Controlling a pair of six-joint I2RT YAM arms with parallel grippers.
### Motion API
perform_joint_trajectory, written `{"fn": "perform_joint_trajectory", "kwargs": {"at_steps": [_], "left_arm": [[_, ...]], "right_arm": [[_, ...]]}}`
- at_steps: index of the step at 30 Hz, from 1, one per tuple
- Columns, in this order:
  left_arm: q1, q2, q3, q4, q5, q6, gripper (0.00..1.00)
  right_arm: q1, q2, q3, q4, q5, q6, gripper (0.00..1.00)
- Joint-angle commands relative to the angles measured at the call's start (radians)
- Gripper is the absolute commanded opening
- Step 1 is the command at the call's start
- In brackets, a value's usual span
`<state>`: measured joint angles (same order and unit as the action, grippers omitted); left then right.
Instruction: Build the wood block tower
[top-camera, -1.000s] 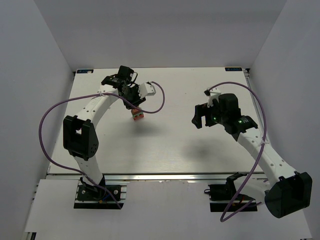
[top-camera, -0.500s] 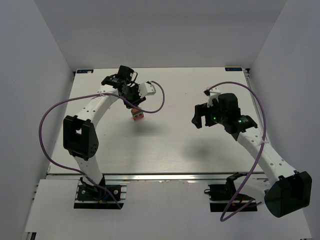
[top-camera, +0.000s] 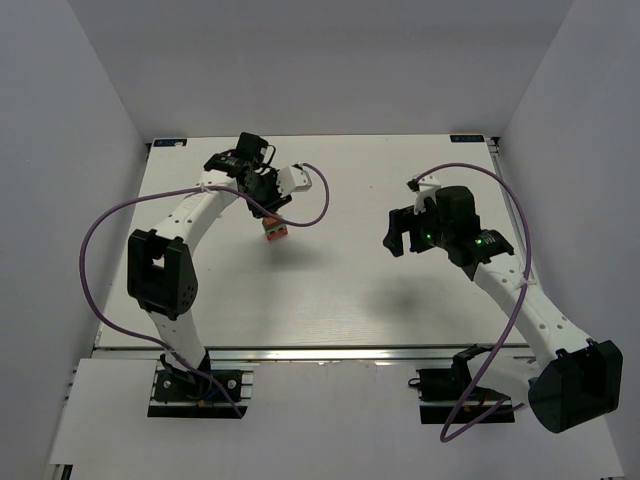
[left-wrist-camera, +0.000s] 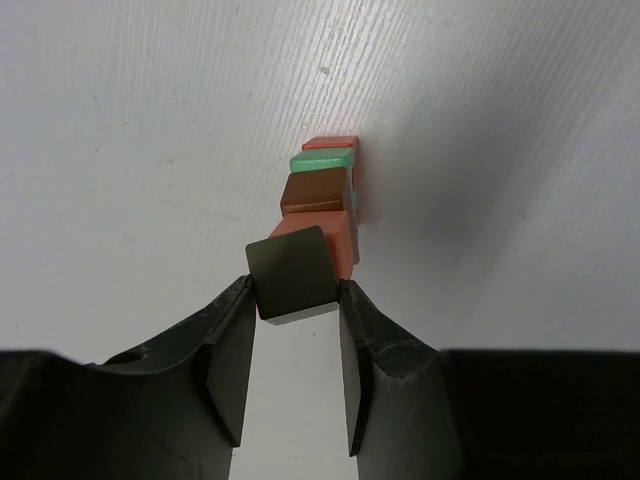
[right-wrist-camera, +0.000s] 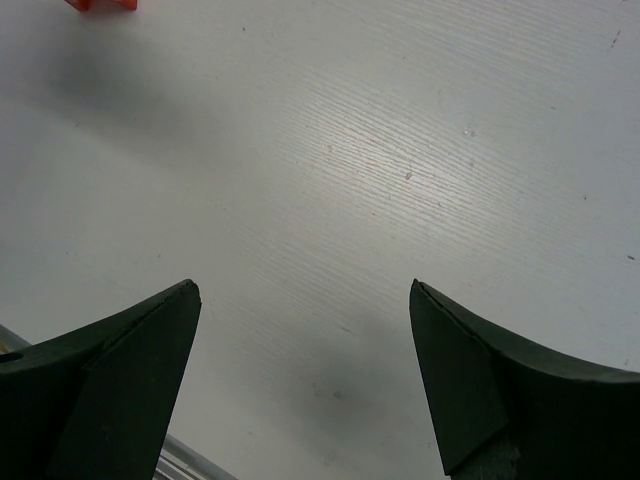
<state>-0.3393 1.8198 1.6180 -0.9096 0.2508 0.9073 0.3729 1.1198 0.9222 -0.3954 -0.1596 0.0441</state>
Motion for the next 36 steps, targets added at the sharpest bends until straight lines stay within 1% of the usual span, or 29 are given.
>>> {"fn": "perform_joint_trajectory", "kwargs": {"at_steps": [1,6,13,19,22,24,29,33,36], "left_arm": [[0.006,-0.004,-0.007,0.005,0.015,0.001,0.35],[0.006,-0.007,-0.001,-0.002,0.025,-0.002,0.36],[0.005,-0.016,0.006,-0.008,0.024,-0.011,0.40],[0.006,-0.017,0.037,-0.017,0.047,-0.007,0.41],[0.006,-0.016,0.039,-0.021,0.057,0.004,0.48],[0.005,-0.013,0.042,-0.020,0.056,-0.002,0.58],[0.006,-0.014,0.039,-0.008,0.036,-0.018,0.61],[0.006,-0.019,0.040,0.015,0.016,-0.050,0.66],[0.006,-0.017,0.055,0.029,0.011,-0.073,0.68]], "right_arm": [[-0.005,0.005,0.050,0.006,-0.004,-0.012,0.89],[-0.005,0.005,0.050,0.006,-0.006,-0.010,0.89],[-0.005,0.003,0.049,0.007,-0.009,-0.009,0.89],[-0.005,0.009,0.050,0.007,-0.018,-0.006,0.89],[-0.005,0.009,0.049,0.010,-0.018,-0.006,0.89],[-0.005,0.009,0.049,0.012,-0.018,-0.004,0.89],[-0.003,0.008,0.049,0.007,-0.015,-0.004,0.89],[-0.005,0.008,0.047,0.007,-0.023,-0.004,0.89],[-0.005,0.009,0.047,0.006,-0.023,-0.004,0.89]]}}
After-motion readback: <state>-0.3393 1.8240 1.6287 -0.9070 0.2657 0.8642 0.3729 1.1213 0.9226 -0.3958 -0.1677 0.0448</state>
